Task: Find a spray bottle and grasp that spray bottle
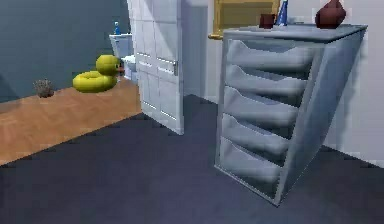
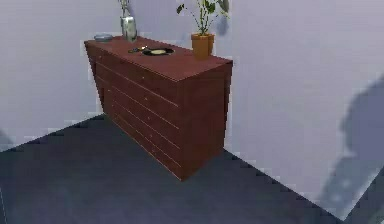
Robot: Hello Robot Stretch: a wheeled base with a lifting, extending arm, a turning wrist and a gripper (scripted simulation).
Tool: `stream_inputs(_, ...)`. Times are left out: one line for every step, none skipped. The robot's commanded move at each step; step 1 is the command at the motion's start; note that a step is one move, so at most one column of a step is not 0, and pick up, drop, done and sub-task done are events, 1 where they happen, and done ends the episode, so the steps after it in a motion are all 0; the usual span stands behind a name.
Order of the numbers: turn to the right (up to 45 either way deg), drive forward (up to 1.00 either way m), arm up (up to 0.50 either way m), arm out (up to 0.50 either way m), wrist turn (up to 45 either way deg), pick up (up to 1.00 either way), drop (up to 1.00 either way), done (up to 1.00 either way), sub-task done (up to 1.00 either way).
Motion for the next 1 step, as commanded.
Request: stream_inputs(-30.0,0.00,0.00,0.00,0.0,0.00,0.00,0.00,0.00)
